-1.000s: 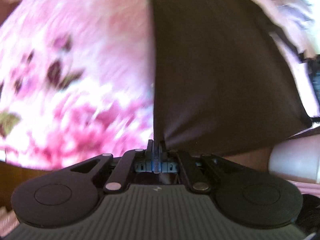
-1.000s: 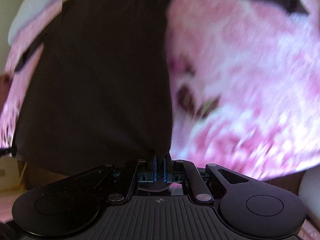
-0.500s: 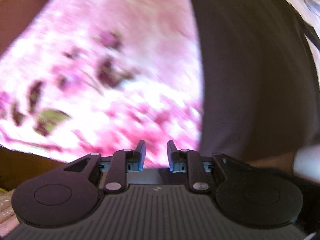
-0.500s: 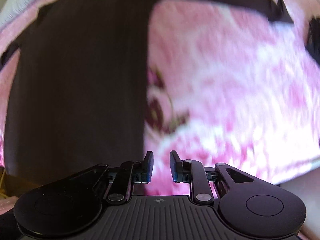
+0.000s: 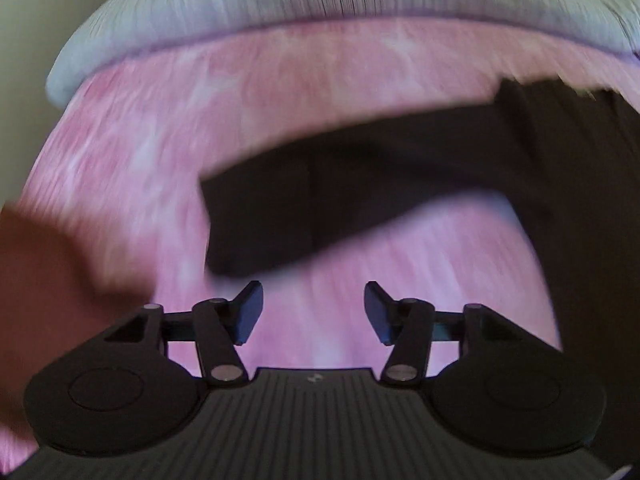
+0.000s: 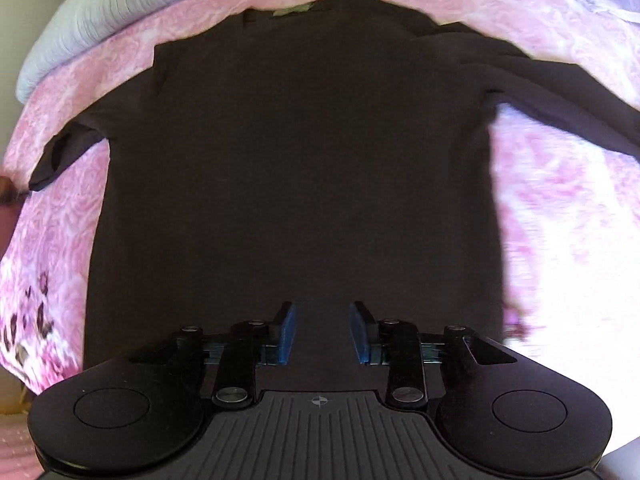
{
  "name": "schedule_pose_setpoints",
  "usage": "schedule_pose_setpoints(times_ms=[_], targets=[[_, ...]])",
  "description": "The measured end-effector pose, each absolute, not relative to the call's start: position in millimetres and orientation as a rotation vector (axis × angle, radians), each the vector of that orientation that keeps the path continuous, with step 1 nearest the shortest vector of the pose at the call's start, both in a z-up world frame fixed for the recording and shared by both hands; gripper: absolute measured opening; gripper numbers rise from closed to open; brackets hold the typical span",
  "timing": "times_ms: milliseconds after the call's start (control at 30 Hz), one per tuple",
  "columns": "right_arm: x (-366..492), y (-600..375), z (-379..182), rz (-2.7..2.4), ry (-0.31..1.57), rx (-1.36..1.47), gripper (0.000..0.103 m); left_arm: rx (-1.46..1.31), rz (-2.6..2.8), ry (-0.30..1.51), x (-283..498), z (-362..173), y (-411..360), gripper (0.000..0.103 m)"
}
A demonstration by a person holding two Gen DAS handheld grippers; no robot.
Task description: Fold clothes
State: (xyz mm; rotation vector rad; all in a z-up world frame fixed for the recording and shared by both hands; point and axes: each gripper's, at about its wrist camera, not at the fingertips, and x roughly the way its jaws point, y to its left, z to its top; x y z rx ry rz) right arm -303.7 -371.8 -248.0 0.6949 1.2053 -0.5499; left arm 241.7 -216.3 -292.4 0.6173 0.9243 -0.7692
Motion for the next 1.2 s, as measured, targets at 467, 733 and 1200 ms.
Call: schedule_pose_setpoints(times_ms=[467, 733, 1200], targets=[[-177.1, -333.1, -268.3, -0.532, 1.24, 0.688, 0.038, 0.456, -0.445, 0.779, 380.9, -265.4, -104.3, 0.014], [-164.1, -334.3, -271.2, -0.557, 1.236, 0.765, 0.041, 0.315, -0.147, 0.908, 419.2, -267.8, -5.0, 0.022], [-135.7, -308.4, -276.2, -0.48, 1.256, 0.716, 0.044, 1.461, -0.949, 0.276, 245.2, -378.9, -146.5, 0.063]])
